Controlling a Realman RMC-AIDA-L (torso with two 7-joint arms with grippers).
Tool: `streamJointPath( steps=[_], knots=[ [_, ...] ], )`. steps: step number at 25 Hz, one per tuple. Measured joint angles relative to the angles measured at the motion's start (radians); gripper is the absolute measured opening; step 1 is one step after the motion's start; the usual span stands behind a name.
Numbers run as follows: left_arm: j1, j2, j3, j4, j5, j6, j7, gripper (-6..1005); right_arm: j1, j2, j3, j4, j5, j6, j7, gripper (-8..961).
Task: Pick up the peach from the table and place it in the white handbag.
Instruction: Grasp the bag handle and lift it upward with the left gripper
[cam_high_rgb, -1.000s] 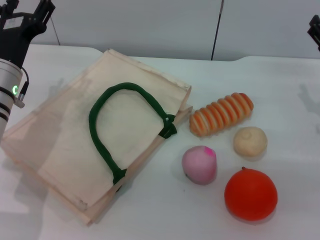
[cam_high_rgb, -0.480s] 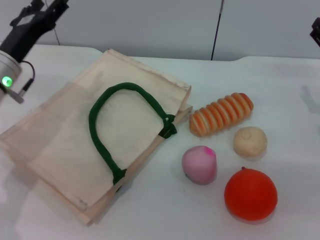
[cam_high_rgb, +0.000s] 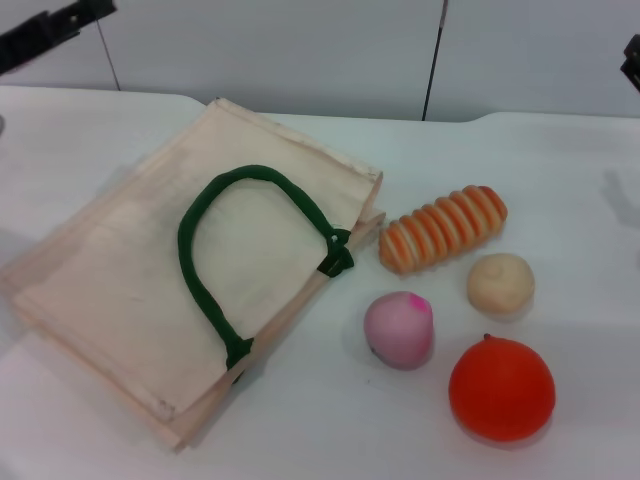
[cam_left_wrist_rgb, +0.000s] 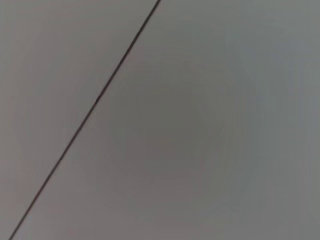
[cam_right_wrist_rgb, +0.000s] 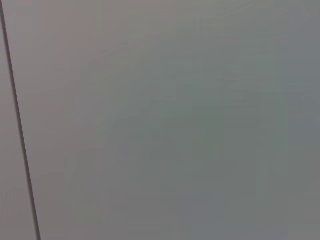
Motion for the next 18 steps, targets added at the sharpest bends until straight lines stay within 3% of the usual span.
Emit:
streamJointPath(
  steps=[5, 9, 13, 18],
  knots=[
    [-0.023, 0.034, 0.002, -0.114, 0.179, 0.158, -0.142, 891, -0.001, 0.000, 0.000, 0.000, 0.001, 0.000, 0.000, 893],
    [-0.065, 0.061, 0.002, -0.131, 0.321, 0.259, -0.182, 891, -0.002, 0.000, 0.000, 0.000, 0.002, 0.000, 0.000, 894],
    [-0.101, 0.060, 0.002, -0.123, 0.398, 0.293, -0.160, 891, 0.001, 0.000, 0.000, 0.000, 0.001, 0.000, 0.000, 894],
    [-0.144, 0.047, 0.002, -0.091, 0.509, 0.228, -0.128, 890, 0.007, 0.001, 0.000, 0.000, 0.000, 0.000, 0.000, 894]
  ],
)
